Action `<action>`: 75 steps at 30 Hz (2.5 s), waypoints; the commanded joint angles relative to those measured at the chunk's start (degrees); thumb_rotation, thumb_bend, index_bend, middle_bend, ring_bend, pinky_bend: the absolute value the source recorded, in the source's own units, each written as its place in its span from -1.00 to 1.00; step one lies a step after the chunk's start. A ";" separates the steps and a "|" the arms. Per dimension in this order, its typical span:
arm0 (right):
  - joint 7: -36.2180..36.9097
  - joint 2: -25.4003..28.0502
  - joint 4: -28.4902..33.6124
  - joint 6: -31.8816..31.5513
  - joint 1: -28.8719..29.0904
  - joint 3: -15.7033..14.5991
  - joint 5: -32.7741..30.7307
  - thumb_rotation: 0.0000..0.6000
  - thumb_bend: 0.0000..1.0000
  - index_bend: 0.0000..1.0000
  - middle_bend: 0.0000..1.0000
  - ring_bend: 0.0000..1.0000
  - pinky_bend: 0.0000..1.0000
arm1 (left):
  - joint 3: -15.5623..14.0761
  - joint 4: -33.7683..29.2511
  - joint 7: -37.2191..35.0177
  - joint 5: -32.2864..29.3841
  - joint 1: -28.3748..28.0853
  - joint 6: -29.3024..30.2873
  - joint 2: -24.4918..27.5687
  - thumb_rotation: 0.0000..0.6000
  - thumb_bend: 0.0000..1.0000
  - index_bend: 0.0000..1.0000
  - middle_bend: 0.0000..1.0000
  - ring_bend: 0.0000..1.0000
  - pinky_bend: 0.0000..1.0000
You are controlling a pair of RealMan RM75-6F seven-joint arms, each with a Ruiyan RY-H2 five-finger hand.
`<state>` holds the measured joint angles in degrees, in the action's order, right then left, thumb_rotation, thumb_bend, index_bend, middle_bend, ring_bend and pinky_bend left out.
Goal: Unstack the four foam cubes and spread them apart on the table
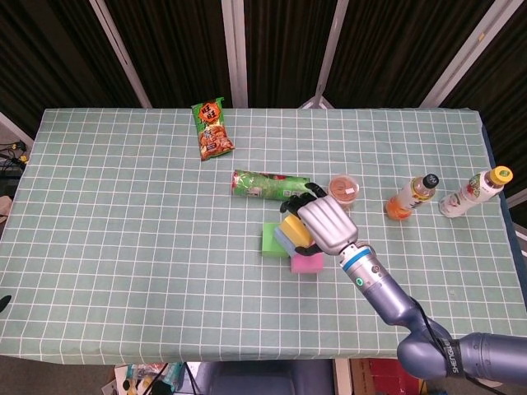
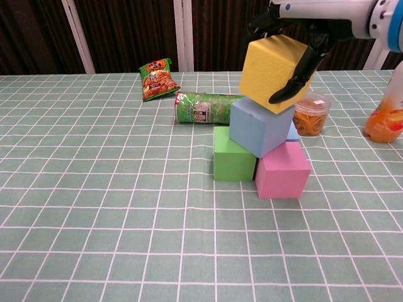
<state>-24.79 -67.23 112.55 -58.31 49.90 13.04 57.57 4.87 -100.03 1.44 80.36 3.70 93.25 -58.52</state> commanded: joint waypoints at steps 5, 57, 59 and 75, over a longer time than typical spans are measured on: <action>-1.97 0.20 0.64 0.48 4.27 4.95 -5.54 1.00 -0.53 -0.31 -0.35 0.22 -0.70 | 0.16 0.00 -0.36 -0.13 0.12 0.22 0.10 1.00 -0.71 -0.57 -1.00 -1.00 -1.00; -16.46 -13.13 2.42 -12.80 4.71 5.03 -21.69 1.00 -0.83 -0.95 -1.00 -0.69 -1.00 | 0.30 0.20 -0.95 -0.64 -0.06 -0.66 0.38 1.00 -0.71 -0.57 -1.00 -1.00 -1.00; -15.46 -11.31 2.96 -10.45 4.16 3.81 -20.23 1.00 -0.83 -0.94 -1.00 -0.69 -1.00 | 0.24 0.13 -0.50 -0.58 -0.20 -0.85 0.24 1.00 -0.71 -0.57 -1.00 -1.00 -1.00; -10.71 -2.35 -0.04 2.56 3.92 -2.03 -10.52 1.00 -0.83 -0.92 -0.96 -0.69 -1.00 | 0.22 -0.11 0.62 -0.63 -0.30 -0.83 -0.05 1.00 -0.71 -0.56 -1.00 -1.00 -1.00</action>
<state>-35.33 -69.77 112.72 -55.98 53.70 11.24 46.91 5.11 -100.13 2.05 79.72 3.39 92.40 -58.57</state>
